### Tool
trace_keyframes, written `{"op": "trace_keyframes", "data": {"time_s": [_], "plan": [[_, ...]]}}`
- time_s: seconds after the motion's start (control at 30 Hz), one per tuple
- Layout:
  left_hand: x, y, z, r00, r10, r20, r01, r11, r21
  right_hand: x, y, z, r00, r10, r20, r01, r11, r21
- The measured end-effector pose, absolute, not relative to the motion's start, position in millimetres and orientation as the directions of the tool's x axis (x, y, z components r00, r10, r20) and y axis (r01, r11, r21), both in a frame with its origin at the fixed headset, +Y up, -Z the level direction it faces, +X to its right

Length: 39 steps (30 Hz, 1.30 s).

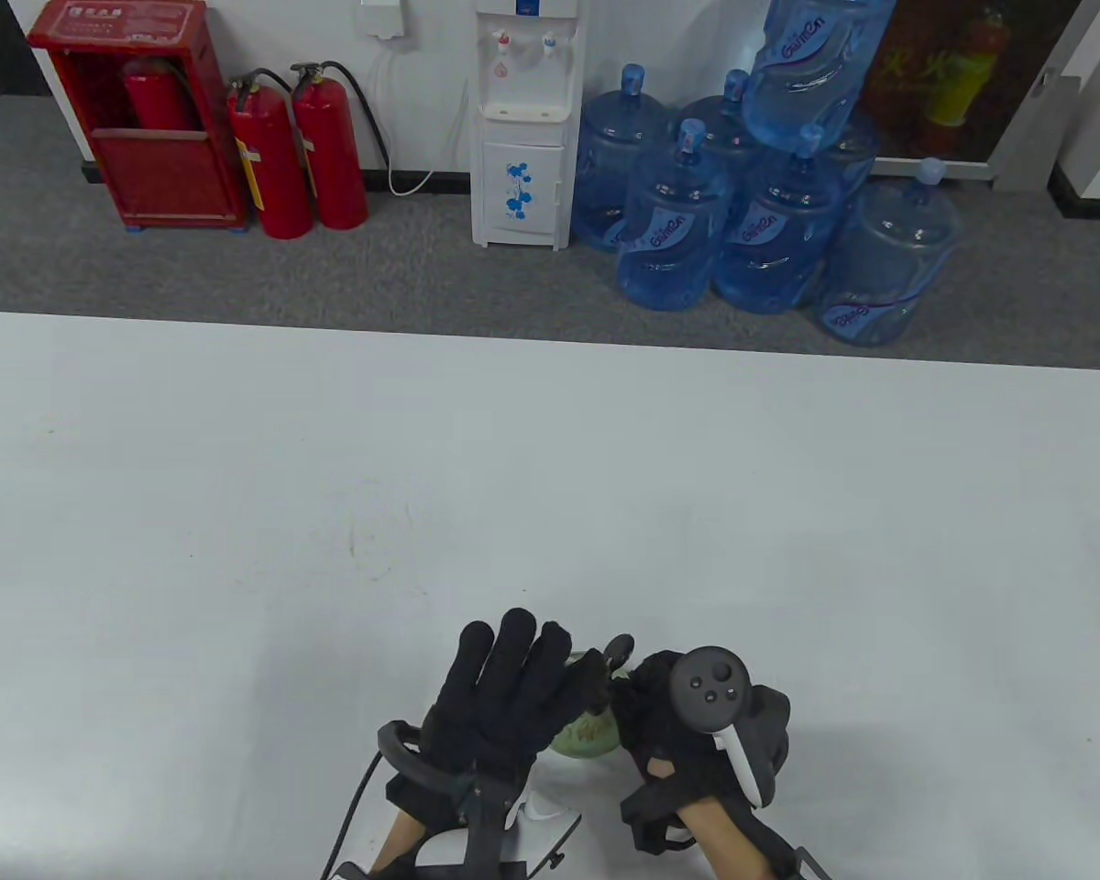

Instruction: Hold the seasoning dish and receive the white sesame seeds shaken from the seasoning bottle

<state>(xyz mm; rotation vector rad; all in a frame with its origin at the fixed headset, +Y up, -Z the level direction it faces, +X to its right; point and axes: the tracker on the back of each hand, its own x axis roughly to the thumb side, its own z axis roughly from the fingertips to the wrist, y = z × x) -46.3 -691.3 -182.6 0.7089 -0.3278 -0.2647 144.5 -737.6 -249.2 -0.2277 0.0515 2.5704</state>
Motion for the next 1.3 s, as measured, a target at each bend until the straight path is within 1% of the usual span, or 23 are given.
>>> {"op": "trace_keyframes", "data": {"time_s": [0.07,0.13,0.2,0.23,0.27,0.33,0.4,0.47,0.53,0.6,0.67,0.7,0.77,0.83,0.9,0.97,1.0,1.03,1.1,1.17,1.2,1.27,1.3], "plan": [[-47,-696,-181,0.856,-0.491,0.159,0.239,0.65,0.722,145,-740,-249,-0.835,0.521,-0.18,-0.529,-0.849,-0.004],[-52,-678,-170,0.911,-0.381,0.157,0.11,0.592,0.798,146,-737,-248,-0.823,0.539,-0.179,-0.547,-0.837,-0.007],[-48,-686,-177,0.923,-0.312,0.224,0.061,0.695,0.717,145,-736,-249,-0.822,0.543,-0.172,-0.549,-0.836,-0.015],[-44,-697,-184,0.904,-0.385,0.189,0.176,0.735,0.655,145,-737,-250,-0.827,0.535,-0.173,-0.541,-0.841,-0.014],[-44,-699,-181,0.86,-0.485,0.161,0.241,0.664,0.708,145,-739,-250,-0.83,0.529,-0.177,-0.536,-0.844,-0.007],[-47,-682,-171,0.885,-0.447,0.132,0.167,0.57,0.805,146,-738,-249,-0.821,0.541,-0.181,-0.55,-0.835,-0.002],[-46,-683,-174,0.924,-0.311,0.222,0.045,0.665,0.746,146,-736,-249,-0.814,0.554,-0.175,-0.561,-0.828,-0.008],[-42,-699,-180,0.881,-0.438,0.179,0.215,0.708,0.673,145,-737,-250,-0.824,0.539,-0.174,-0.547,-0.837,-0.006],[-44,-687,-172,0.868,-0.473,0.149,0.184,0.588,0.788,145,-738,-249,-0.822,0.541,-0.178,-0.549,-0.836,-0.002],[-46,-681,-168,0.919,-0.335,0.209,0.05,0.622,0.781,145,-737,-249,-0.816,0.551,-0.174,-0.559,-0.829,-0.003],[-39,-697,-180,0.906,-0.381,0.186,0.176,0.737,0.653,143,-738,-249,-0.827,0.537,-0.17,-0.544,-0.839,-0.001],[-40,-700,-177,0.885,-0.43,0.177,0.21,0.709,0.673,143,-740,-249,-0.83,0.531,-0.173,-0.54,-0.842,0.003],[-44,-684,-167,0.903,-0.386,0.189,0.098,0.613,0.784,144,-739,-248,-0.82,0.544,-0.177,-0.553,-0.833,0.003],[-43,-684,-170,0.928,-0.295,0.228,0.026,0.661,0.75,144,-736,-248,-0.814,0.555,-0.17,-0.562,-0.827,-0.009],[-38,-702,-180,0.889,-0.419,0.185,0.21,0.732,0.648,145,-738,-250,-0.827,0.536,-0.172,-0.543,-0.84,-0.008],[-40,-690,-172,0.877,-0.447,0.178,0.154,0.612,0.776,146,-738,-250,-0.821,0.542,-0.178,-0.55,-0.835,-0.006],[-43,-683,-168,0.911,-0.373,0.176,0.091,0.598,0.796,146,-737,-249,-0.815,0.552,-0.177,-0.56,-0.829,-0.007],[-43,-683,-169,0.925,-0.316,0.211,0.039,0.631,0.775,146,-735,-249,-0.812,0.558,-0.171,-0.565,-0.825,-0.011],[-37,-700,-181,0.907,-0.372,0.198,0.171,0.754,0.634,146,-736,-249,-0.825,0.541,-0.165,-0.547,-0.837,-0.012],[-38,-695,-174,0.87,-0.451,0.198,0.159,0.637,0.754,145,-737,-249,-0.825,0.54,-0.168,-0.546,-0.838,-0.013],[-41,-686,-169,0.893,-0.414,0.177,0.121,0.599,0.792,145,-736,-248,-0.818,0.55,-0.168,-0.557,-0.831,-0.008],[-40,-690,-175,0.923,-0.317,0.219,0.066,0.689,0.722,144,-734,-248,-0.818,0.553,-0.158,-0.558,-0.83,-0.013],[-37,-698,-182,0.92,-0.34,0.194,0.137,0.744,0.654,144,-734,-248,-0.826,0.542,-0.156,-0.547,-0.837,-0.012]]}}
